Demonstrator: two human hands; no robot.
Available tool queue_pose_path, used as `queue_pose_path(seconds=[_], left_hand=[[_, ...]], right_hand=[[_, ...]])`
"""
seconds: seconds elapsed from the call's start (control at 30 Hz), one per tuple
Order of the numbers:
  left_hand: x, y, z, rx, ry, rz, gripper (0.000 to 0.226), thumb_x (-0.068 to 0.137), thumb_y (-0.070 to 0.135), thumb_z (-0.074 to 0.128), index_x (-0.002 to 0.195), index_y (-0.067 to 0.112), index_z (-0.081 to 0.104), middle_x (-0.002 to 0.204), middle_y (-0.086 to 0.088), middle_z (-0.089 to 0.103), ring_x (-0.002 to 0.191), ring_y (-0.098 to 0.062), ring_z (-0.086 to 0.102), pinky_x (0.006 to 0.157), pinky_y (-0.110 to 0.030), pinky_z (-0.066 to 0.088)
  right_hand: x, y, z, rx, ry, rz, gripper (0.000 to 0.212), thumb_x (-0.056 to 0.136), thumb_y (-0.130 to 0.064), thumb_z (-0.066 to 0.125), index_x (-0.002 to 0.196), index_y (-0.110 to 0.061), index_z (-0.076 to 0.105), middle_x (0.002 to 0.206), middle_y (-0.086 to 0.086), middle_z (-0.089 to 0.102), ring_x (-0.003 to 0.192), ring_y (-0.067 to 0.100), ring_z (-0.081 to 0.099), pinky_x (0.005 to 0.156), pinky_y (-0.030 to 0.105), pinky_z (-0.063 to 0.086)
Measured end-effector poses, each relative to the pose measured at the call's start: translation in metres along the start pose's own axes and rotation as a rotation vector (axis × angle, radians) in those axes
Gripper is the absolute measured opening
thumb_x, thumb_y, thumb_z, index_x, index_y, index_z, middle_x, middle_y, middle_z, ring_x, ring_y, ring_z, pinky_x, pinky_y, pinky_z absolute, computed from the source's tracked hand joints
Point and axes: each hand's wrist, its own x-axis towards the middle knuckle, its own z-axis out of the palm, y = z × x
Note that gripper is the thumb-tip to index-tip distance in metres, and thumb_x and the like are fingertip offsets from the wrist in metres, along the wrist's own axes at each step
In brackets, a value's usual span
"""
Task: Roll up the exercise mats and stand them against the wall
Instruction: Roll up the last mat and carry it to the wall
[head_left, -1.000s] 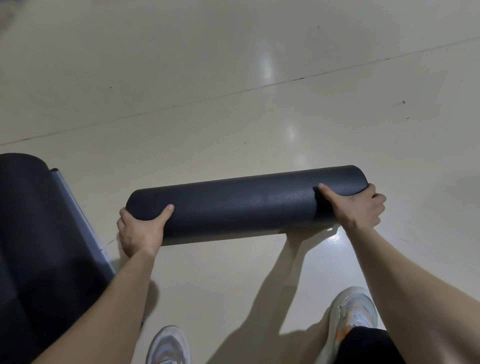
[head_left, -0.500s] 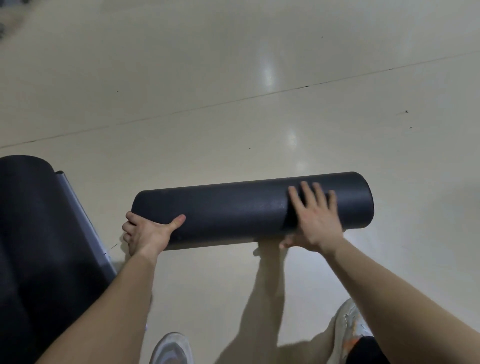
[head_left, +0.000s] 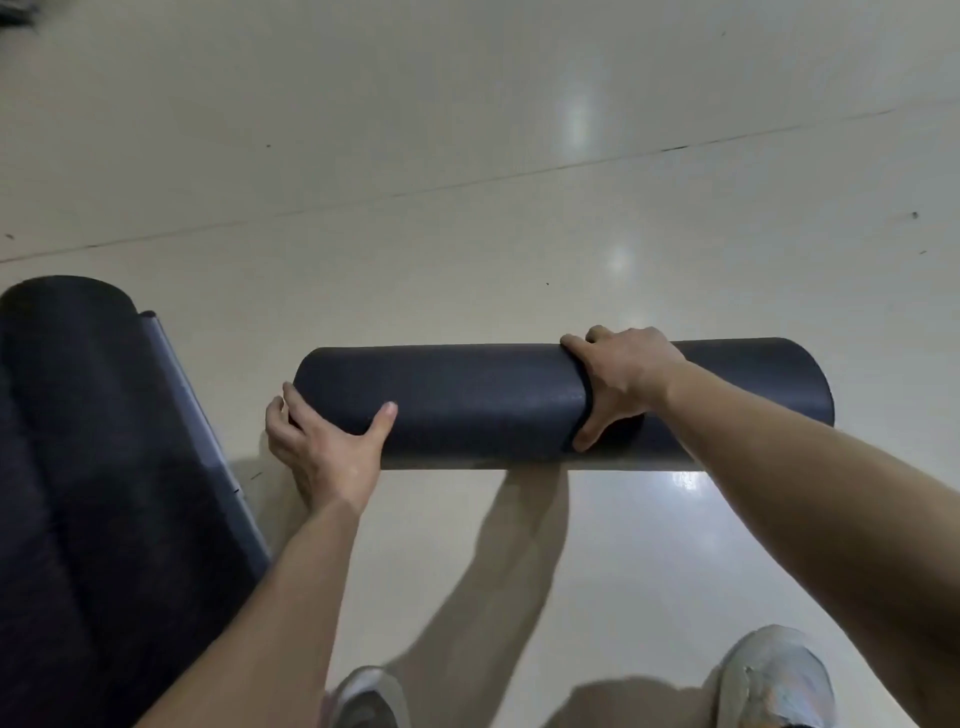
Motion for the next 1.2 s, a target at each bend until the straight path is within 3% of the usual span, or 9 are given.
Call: queue_pose_path(seconds=[0.13, 0.27, 0.33, 0.5, 0.67, 0.77, 0.97, 1.1, 1.2], left_hand=[[-0.045, 0.012, 0.010, -0.178, -0.120, -0.404, 0.112, 0.079, 0.056, 0.077, 0.158, 0.011, 0.010, 0.161, -0.015, 0.021, 0.145, -0.040, 0.027, 0.115, -0.048, 0.030], [-0.092, 0.021, 0.020, -0.461, -0.553, -0.560, 0.106, 0.062, 0.082, 0.072, 0.141, 0.016, 0.049, 0.134, -0.006, 0.061, 0.116, -0.032, 0.063, 0.092, -0.045, 0.057], [-0.101, 0.012, 0.020, -0.481, -0.523, -0.555, 0.118, 0.046, 0.091, 0.071, 0.138, 0.021, 0.049, 0.132, -0.001, 0.062, 0.117, -0.030, 0.062, 0.096, -0.047, 0.054], [-0.080, -0.011, -0.010, -0.468, -0.348, -0.468, 0.104, 0.043, 0.078, 0.076, 0.126, 0.018, 0.061, 0.117, 0.000, 0.071, 0.104, -0.026, 0.069, 0.097, -0.042, 0.055], [-0.067, -0.043, -0.033, -0.566, -0.641, -0.387, 0.059, 0.075, 0.044, 0.084, 0.126, 0.025, 0.061, 0.120, 0.004, 0.072, 0.098, -0.008, 0.072, 0.080, -0.026, 0.058], [-0.068, -0.057, -0.033, -0.560, -0.784, -0.418, 0.075, 0.075, 0.040, 0.087, 0.135, 0.044, 0.041, 0.128, 0.015, 0.064, 0.111, -0.011, 0.066, 0.088, -0.038, 0.056], [-0.051, -0.065, -0.008, -0.535, -0.667, -0.401, 0.119, 0.039, 0.054, 0.099, 0.142, 0.034, 0.042, 0.129, 0.007, 0.067, 0.113, -0.015, 0.068, 0.100, -0.043, 0.055], [-0.030, -0.039, -0.005, -0.550, -0.633, -0.376, 0.105, 0.049, 0.042, 0.093, 0.141, 0.028, 0.044, 0.127, 0.005, 0.068, 0.109, -0.013, 0.070, 0.094, -0.036, 0.057], [-0.012, 0.001, -0.014, -0.619, -0.647, -0.369, 0.090, 0.059, 0.033, 0.091, 0.138, 0.018, 0.050, 0.124, -0.005, 0.071, 0.105, -0.021, 0.073, 0.093, -0.043, 0.059]], right_hand=[[-0.013, -0.023, 0.007, 0.107, -0.055, 0.046, 0.123, 0.031, -0.101, 0.067, 0.132, -0.033, 0.046, 0.114, -0.002, 0.061, 0.100, 0.029, 0.065, 0.076, 0.038, 0.047], [-0.039, -0.071, 0.031, 0.329, -0.080, 0.136, 0.114, 0.039, -0.097, 0.069, 0.127, -0.027, 0.049, 0.111, -0.001, 0.062, 0.104, 0.030, 0.065, 0.077, 0.039, 0.045], [-0.056, -0.103, 0.051, 0.429, -0.032, 0.212, 0.113, 0.044, -0.095, 0.069, 0.130, -0.025, 0.049, 0.112, -0.001, 0.061, 0.103, 0.028, 0.066, 0.075, 0.038, 0.047], [-0.079, -0.170, 0.088, 0.694, -0.017, 0.264, 0.112, 0.053, -0.102, 0.051, 0.134, -0.024, 0.050, 0.123, 0.000, 0.067, 0.109, 0.028, 0.067, 0.086, 0.041, 0.055], [-0.075, -0.163, 0.120, 1.138, -0.110, 0.265, 0.119, 0.049, -0.099, 0.066, 0.143, -0.028, 0.051, 0.136, 0.001, 0.056, 0.118, 0.027, 0.065, 0.103, 0.044, 0.053], [-0.064, -0.167, 0.133, 1.426, -0.216, 0.256, 0.121, 0.043, -0.086, 0.086, 0.139, -0.018, 0.056, 0.130, 0.000, 0.070, 0.111, 0.017, 0.072, 0.100, 0.040, 0.057], [-0.050, -0.182, 0.141, 1.645, -0.141, 0.294, 0.124, 0.034, -0.070, 0.098, 0.136, -0.020, 0.047, 0.125, -0.005, 0.070, 0.106, 0.013, 0.073, 0.095, 0.040, 0.060], [-0.026, -0.173, 0.120, 1.765, -0.179, 0.277, 0.112, 0.045, -0.057, 0.100, 0.135, -0.018, 0.045, 0.126, -0.001, 0.069, 0.106, 0.013, 0.073, 0.089, 0.034, 0.061], [-0.017, -0.151, 0.079, 1.845, -0.246, 0.264, 0.105, 0.054, -0.055, 0.095, 0.135, -0.018, 0.038, 0.126, 0.002, 0.066, 0.105, 0.015, 0.072, 0.087, 0.032, 0.060]])
